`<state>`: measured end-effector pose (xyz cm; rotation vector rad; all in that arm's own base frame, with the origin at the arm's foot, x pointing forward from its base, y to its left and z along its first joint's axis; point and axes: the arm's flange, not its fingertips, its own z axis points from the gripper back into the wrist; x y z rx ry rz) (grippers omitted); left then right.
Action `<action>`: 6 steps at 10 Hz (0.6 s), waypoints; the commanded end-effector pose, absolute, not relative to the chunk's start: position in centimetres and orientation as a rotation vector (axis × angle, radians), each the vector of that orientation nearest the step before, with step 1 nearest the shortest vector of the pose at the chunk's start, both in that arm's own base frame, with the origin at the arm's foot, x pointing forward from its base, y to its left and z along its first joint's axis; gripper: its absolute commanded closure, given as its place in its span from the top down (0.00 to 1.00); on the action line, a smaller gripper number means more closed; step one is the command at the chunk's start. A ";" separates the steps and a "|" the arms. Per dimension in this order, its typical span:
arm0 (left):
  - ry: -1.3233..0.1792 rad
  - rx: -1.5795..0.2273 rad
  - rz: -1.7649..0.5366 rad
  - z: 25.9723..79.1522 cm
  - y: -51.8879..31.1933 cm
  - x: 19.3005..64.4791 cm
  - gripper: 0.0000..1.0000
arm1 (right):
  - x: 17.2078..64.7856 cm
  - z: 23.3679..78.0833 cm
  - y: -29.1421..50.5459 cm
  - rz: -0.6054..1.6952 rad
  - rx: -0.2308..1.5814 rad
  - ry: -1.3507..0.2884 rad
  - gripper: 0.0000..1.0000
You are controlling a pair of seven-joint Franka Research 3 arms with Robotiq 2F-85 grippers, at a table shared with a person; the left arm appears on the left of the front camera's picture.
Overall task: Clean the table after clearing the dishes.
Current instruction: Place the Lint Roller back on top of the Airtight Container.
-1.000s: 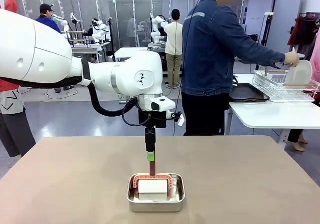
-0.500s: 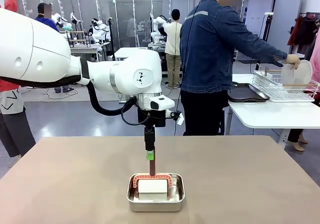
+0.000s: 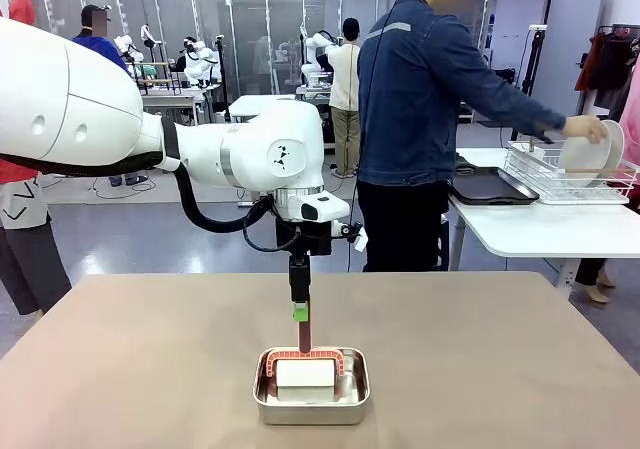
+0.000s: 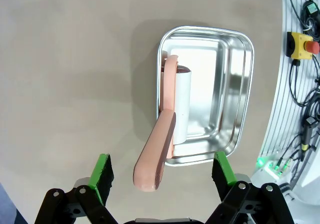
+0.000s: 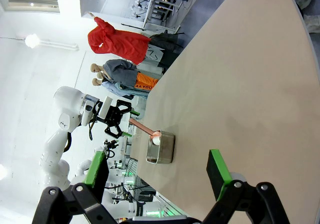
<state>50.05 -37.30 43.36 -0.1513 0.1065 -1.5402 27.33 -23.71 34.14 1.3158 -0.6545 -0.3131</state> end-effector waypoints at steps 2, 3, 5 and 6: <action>0.107 -0.148 -1.537 43.5 -37.2 50.0 1.00 | 27.1 34.4 -23.4 -0.311 1.315 -0.671 1.00; 0.107 -0.148 -1.537 43.5 -37.2 50.0 1.00 | 27.1 34.4 -23.4 -0.311 1.315 -0.671 1.00; 0.079 -0.283 -1.482 45.8 -34.8 51.4 1.00 | 27.1 34.4 -23.4 -0.311 1.315 -0.671 1.00; 0.020 -0.352 -1.345 48.3 -31.1 52.3 1.00 | 27.1 34.4 -23.4 -0.311 1.315 -0.671 1.00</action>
